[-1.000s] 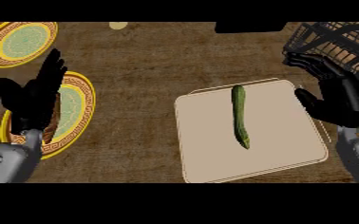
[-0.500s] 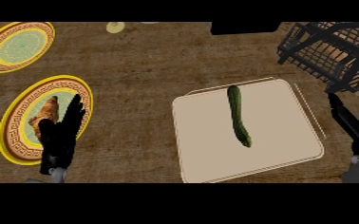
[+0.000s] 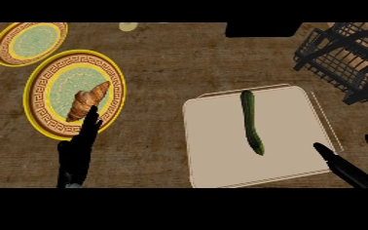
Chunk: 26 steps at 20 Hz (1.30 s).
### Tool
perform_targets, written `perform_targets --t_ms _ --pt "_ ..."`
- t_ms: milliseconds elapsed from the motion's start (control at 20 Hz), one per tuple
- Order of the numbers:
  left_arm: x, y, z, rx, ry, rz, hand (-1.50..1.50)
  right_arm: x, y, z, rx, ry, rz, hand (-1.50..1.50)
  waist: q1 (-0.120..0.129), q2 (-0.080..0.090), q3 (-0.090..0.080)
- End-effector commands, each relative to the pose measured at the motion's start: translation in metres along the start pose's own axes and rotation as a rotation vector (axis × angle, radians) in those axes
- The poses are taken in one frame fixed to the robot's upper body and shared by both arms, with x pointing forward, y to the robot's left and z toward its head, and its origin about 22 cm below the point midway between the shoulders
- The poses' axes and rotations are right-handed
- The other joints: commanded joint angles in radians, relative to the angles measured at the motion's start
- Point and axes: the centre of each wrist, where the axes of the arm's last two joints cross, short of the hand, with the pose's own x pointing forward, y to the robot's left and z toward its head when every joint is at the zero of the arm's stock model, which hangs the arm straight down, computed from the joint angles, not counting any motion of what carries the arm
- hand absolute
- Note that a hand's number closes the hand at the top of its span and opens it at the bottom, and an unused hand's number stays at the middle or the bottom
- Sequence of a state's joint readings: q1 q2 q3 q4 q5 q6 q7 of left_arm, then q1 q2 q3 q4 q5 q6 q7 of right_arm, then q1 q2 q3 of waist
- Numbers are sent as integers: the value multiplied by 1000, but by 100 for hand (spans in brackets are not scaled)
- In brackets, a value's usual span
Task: Pick the squash from the tray and place it in the tiered basket
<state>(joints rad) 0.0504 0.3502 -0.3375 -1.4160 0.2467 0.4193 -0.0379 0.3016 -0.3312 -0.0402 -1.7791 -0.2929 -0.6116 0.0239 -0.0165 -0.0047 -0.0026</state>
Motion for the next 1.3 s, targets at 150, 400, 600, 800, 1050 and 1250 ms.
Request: perform_targets --t_ms 150,400,600,800,1050,1250 --pt "-7 -7 5 -7 29 1 0 25 -2 22 191 118 396 -150 41 11 -7" --pt "-9 -13 2 -12 43 -18 0 64 2 22 162 166 601 -150 34 12 -7" --pt "2 -16 1 -31 18 -24 0 85 35 32 109 191 622 -150 39 8 -3" --pt "-5 -19 -3 -18 27 -33 0 88 75 27 120 252 707 -150 49 11 -1" --pt "-12 3 -13 1 39 -22 0 85 103 27 132 273 855 -150 32 8 -1" --pt "-2 -14 -1 -16 20 -1 0 83 127 27 167 339 920 -150 42 6 0"
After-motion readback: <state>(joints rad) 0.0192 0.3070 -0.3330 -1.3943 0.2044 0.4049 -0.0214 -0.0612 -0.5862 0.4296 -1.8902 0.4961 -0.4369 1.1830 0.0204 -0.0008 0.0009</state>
